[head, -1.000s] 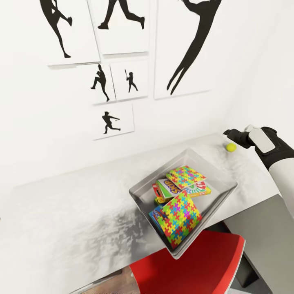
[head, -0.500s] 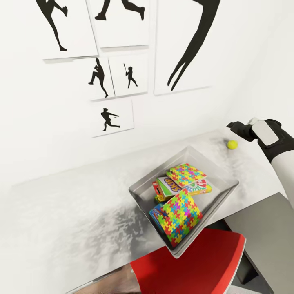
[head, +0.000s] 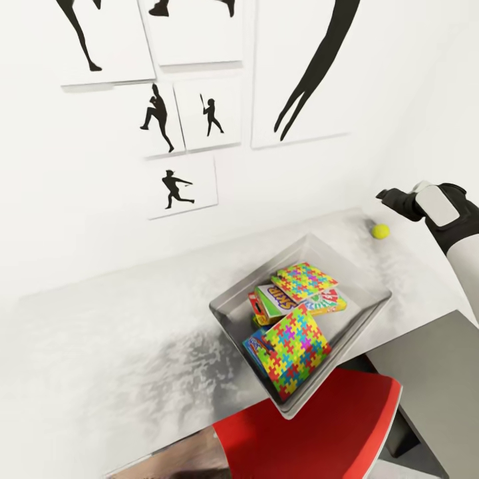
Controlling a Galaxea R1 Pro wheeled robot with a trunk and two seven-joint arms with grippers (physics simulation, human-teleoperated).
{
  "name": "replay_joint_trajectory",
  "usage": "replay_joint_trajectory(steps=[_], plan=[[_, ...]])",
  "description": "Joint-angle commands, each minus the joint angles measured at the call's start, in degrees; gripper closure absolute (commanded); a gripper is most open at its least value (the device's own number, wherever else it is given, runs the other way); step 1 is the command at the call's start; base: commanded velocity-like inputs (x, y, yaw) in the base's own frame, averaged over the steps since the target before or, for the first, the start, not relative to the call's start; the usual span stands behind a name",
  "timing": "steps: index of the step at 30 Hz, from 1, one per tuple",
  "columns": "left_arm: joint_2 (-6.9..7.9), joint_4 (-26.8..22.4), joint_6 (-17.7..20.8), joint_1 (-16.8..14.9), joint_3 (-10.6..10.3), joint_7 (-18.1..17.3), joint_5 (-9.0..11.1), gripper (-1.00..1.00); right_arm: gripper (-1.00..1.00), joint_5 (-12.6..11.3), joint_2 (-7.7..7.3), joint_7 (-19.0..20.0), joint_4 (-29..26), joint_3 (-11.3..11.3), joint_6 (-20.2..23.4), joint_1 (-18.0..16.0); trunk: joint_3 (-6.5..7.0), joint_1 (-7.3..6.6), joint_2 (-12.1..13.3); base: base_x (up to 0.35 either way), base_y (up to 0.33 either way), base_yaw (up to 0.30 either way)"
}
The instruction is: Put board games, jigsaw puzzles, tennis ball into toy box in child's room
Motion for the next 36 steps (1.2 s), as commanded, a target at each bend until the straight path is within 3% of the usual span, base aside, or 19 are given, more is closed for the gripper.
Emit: replay_joint_trajectory(steps=[1, 36], plan=[[-0.05, -0.2, 0.2, 0.0, 0.2, -0.5, -0.4, -1.00, -1.00, -0.6, -0.08, -0.5, -0.1, 0.5, 0.1, -0.1, -0.18, 0.03, -0.1, 0.000, 0.000, 0.000], [0.01, -0.2, -0.1, 0.0, 0.3, -0.7, -0.5, -1.00, -1.00, 0.0, 0.42, -1.4, 3.0, 0.0, -2.7, -1.7, -3.44, 0.03, -0.1, 0.000, 0.000, 0.000]])
